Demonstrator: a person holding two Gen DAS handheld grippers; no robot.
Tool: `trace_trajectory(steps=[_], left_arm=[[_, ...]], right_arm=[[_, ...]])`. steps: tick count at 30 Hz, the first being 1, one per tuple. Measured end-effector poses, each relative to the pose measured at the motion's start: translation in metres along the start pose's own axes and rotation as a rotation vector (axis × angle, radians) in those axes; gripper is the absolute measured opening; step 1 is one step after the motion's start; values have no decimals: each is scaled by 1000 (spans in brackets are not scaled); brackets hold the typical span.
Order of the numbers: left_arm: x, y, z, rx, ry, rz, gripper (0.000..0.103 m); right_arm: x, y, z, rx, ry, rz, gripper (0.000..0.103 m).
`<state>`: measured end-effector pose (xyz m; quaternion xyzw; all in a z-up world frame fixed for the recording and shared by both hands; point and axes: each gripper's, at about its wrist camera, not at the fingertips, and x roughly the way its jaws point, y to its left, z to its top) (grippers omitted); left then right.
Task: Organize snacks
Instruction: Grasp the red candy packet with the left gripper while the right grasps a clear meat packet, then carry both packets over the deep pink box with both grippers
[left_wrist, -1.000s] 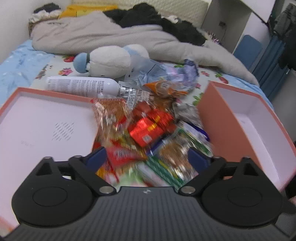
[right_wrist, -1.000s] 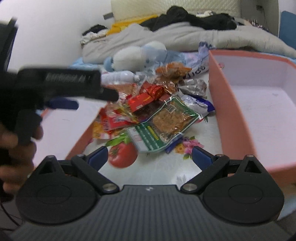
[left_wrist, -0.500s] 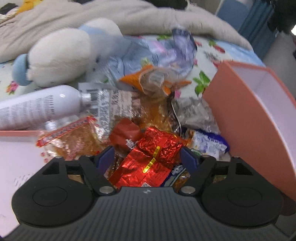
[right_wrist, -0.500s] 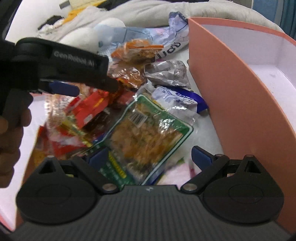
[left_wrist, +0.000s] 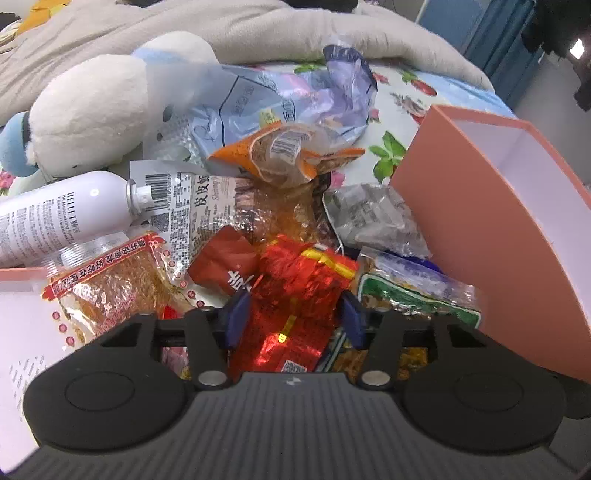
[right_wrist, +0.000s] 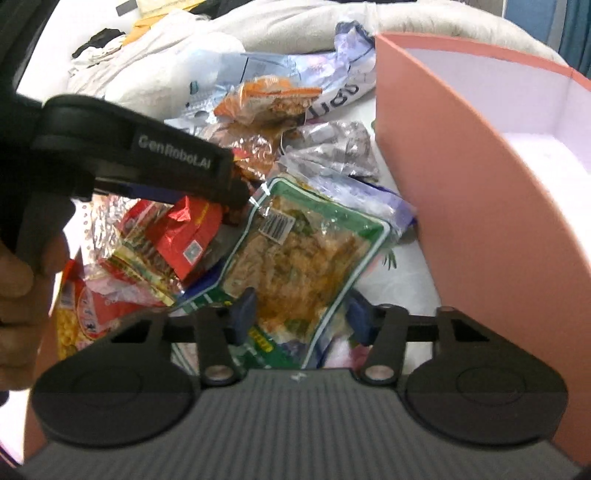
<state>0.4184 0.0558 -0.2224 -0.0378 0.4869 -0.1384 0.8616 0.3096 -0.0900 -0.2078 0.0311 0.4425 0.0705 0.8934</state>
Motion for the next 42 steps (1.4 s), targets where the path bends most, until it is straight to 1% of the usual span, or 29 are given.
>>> trace_trajectory(steps=[3,6,9,16,19,20,21,25,27,30,33,36,42], left_arm=[[-6,-1,-2,-35,-7,-9,56],[-16,-4,-6,-81,-31,-6,55],[-30,-8,-11,-124,-51,-5,55],[-68,-15,-36,-226,-92,21,55],[-93,-24,-52,-235,-133,51,55],[-102,-27,-57,-240,-144,59,55],[-112,-30,-62,-249,-157,64,55],[-151,-42,-83,-285,-192,101,55],[-169,-49,-93,-284,-207,127,55],[-191,-60,-110,-294,-223,146,55],[-208,-73,-125,-316,-225,155,56],[-224,-88,-137,-333,-229,170,56],[-252,-115,-155,-327,-244,156,56]], right_arm=[[-11,-4,3,-5,-23,2,40],[-24,-7,2,-29,-36,15,35],[-33,-11,2,-41,-44,45,30],[-52,-19,-6,-73,-74,95,25],[-65,-22,-9,-81,-113,118,23],[-70,-23,-11,-93,-130,123,16],[-75,-23,-13,-105,-139,120,12],[-98,-23,-22,-119,-138,149,12],[-113,-24,-25,-129,-159,166,12],[-131,-28,-32,-144,-193,170,12],[-149,-37,-37,-102,-181,189,12],[-173,-47,-45,-96,-204,190,12],[-215,-61,-53,-87,-251,199,12]])
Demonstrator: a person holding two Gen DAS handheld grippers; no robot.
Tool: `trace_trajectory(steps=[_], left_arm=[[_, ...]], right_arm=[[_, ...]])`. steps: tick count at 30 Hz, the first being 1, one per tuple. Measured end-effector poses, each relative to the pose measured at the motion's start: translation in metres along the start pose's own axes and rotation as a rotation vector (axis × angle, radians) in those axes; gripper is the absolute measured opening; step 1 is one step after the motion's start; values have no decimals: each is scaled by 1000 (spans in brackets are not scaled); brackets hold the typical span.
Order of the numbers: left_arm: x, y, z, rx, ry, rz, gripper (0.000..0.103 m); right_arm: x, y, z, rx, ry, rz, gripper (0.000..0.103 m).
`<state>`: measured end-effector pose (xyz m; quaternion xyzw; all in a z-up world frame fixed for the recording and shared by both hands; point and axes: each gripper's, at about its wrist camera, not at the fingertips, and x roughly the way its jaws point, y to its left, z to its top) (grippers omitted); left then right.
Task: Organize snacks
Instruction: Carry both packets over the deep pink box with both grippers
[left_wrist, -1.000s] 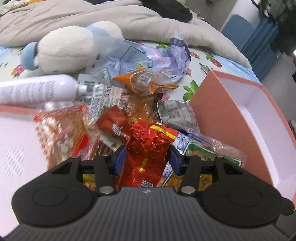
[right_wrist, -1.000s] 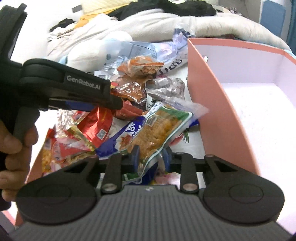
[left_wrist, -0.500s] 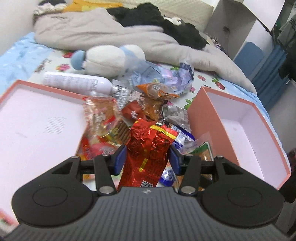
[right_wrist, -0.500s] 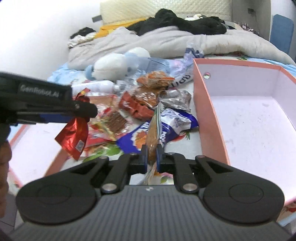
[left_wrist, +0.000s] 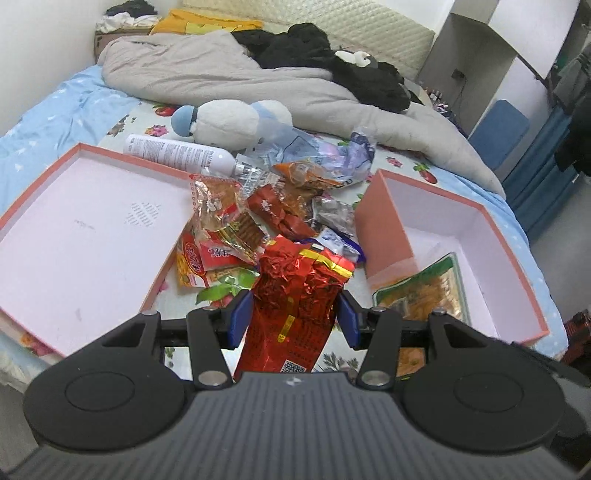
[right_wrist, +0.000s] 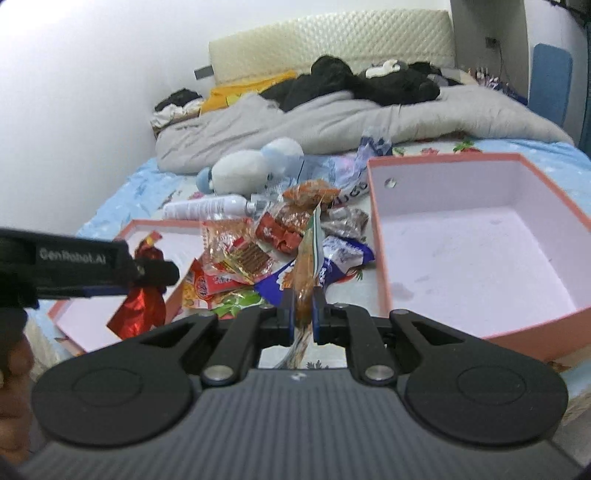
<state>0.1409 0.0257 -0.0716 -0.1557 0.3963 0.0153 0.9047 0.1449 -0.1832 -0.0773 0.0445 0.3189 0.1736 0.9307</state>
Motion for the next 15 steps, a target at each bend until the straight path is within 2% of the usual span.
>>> trace_trajectory(steps=[6,15], left_arm=[[-26,-16,-13,6,-11,-36,56],[-42,-47,-29,53,-17,-123,56]], right_arm=[[-33,-6,4,20,-42,-6,12],[-70,-17,-1,36,-92,-75,12]])
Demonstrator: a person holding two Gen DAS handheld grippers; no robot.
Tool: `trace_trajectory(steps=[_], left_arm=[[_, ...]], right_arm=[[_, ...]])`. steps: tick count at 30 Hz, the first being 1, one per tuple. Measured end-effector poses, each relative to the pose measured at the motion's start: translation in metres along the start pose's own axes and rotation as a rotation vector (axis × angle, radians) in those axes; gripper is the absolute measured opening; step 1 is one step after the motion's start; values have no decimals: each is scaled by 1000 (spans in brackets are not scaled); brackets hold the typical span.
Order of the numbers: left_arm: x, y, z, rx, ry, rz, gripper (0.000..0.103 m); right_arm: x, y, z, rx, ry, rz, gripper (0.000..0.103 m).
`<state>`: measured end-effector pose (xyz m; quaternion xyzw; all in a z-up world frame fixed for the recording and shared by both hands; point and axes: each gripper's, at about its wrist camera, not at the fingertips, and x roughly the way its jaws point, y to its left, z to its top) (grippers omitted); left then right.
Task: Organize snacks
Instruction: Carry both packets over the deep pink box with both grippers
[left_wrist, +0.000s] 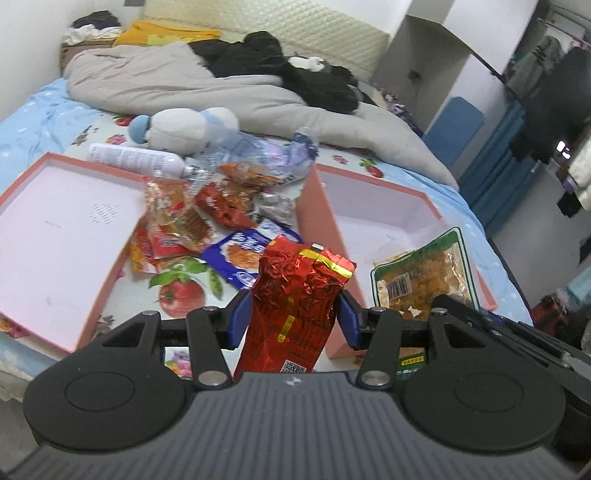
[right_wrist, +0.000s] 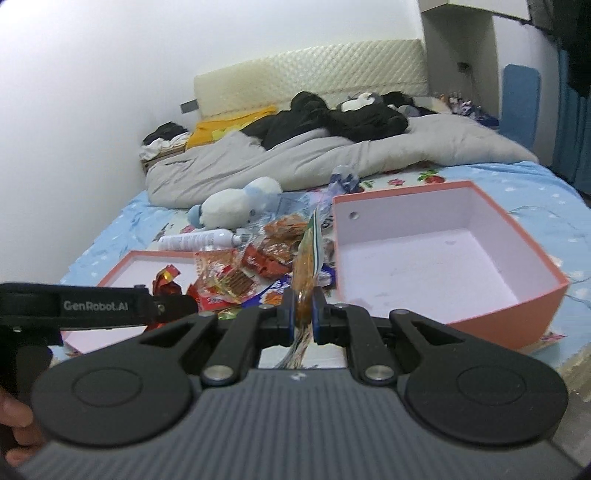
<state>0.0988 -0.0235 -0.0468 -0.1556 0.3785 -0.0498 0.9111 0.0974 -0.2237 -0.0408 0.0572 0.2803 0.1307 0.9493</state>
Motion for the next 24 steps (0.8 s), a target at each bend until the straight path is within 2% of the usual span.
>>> trace_trajectory(steps=[6,12,24], left_arm=[[8,-19,3,34,22,-41,56],[28,-35,18,49,49,-78,56],[103,-88,72,121,114,-150,56]], right_arm=[[-13,-16,-3,22,-10,-50,12],[-9,-34,1,48,-17,-101,12],[28,-95,42,139,-42,-189,12]])
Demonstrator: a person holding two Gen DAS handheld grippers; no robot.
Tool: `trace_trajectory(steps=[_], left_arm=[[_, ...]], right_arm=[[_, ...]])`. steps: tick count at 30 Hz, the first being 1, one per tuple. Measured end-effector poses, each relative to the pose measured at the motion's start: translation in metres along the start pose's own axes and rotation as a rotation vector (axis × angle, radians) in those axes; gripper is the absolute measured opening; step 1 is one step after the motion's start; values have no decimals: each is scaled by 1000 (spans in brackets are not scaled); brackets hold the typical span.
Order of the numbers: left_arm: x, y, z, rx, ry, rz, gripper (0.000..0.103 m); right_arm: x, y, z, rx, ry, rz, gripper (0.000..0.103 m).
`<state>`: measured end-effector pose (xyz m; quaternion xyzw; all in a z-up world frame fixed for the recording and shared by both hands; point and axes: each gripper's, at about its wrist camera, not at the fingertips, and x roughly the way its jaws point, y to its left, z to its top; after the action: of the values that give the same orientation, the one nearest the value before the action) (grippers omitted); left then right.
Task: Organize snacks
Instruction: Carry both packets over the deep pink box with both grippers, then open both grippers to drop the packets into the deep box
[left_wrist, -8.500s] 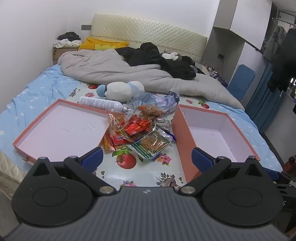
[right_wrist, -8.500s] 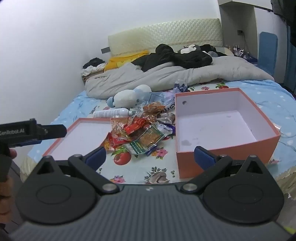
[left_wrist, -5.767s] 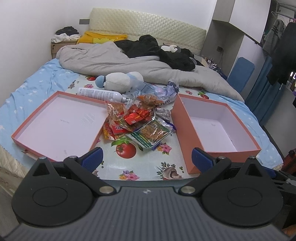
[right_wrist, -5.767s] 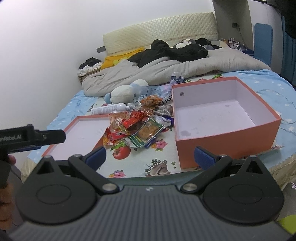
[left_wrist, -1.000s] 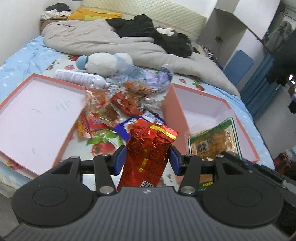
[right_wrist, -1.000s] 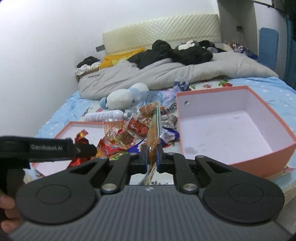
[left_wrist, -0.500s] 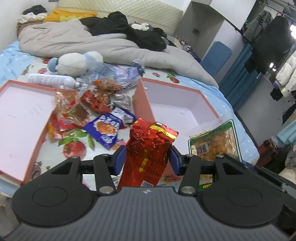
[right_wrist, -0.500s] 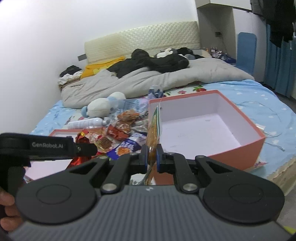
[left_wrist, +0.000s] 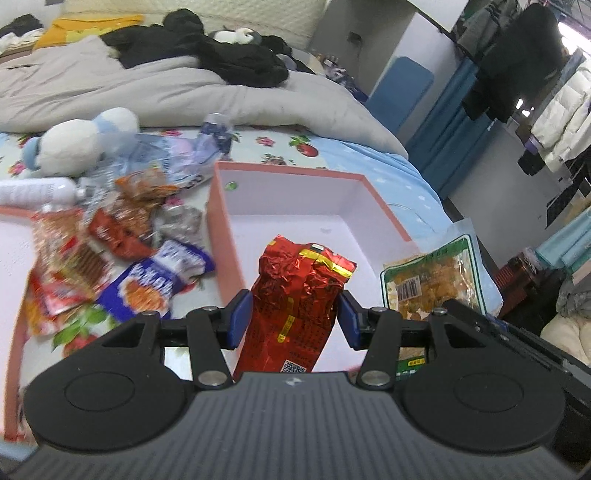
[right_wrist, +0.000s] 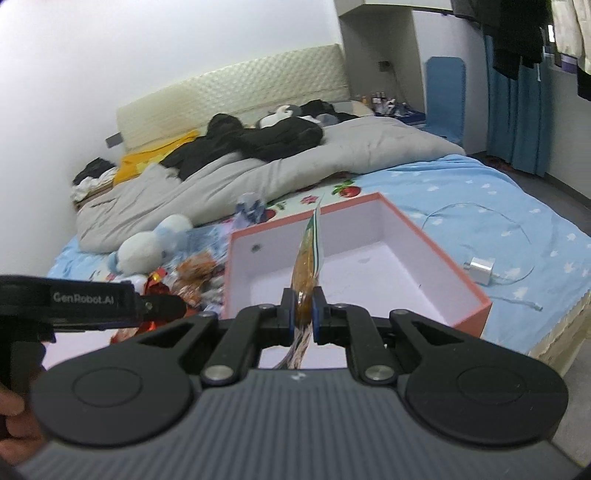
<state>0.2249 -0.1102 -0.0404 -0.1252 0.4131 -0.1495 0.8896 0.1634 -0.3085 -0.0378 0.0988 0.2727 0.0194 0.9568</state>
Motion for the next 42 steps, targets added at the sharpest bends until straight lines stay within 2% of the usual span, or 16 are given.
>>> trace_trajectory(steps=[9,15,20,22,23,24,25,27,29,33,42], left_arm=[[83,-21,42,42,79,-27,56],[134,-21,56,62,149,-24,56],[161,-12,59,60,190,-14,56],[165,-8,60,61,196,-4,60],[167,-8,60,72,205,1,69],[166,-8,60,89,203,6,76],[162,-7,59,99,182,20,77],[154,-5,59,104,160,21,77],[147,-3,59,88,151,13,77],[124,-2,56,85,119,11,77],[48,-1,37,69,22,6,77]], right_arm=[[65,-36,20,32,51,-38,12],[107,-55,19,61,118,-53,12],[135,-59,12,70,182,-51,14],[141,-62,10,101,198,-27,14],[143,-61,9,106,204,-23,14],[144,-60,8,105,211,-28,16],[145,-58,7,100,219,-41,19],[144,-56,4,99,222,-50,45],[139,-55,3,104,214,-40,52],[122,-48,3,96,192,-31,52],[64,-24,2,73,113,14,52]])
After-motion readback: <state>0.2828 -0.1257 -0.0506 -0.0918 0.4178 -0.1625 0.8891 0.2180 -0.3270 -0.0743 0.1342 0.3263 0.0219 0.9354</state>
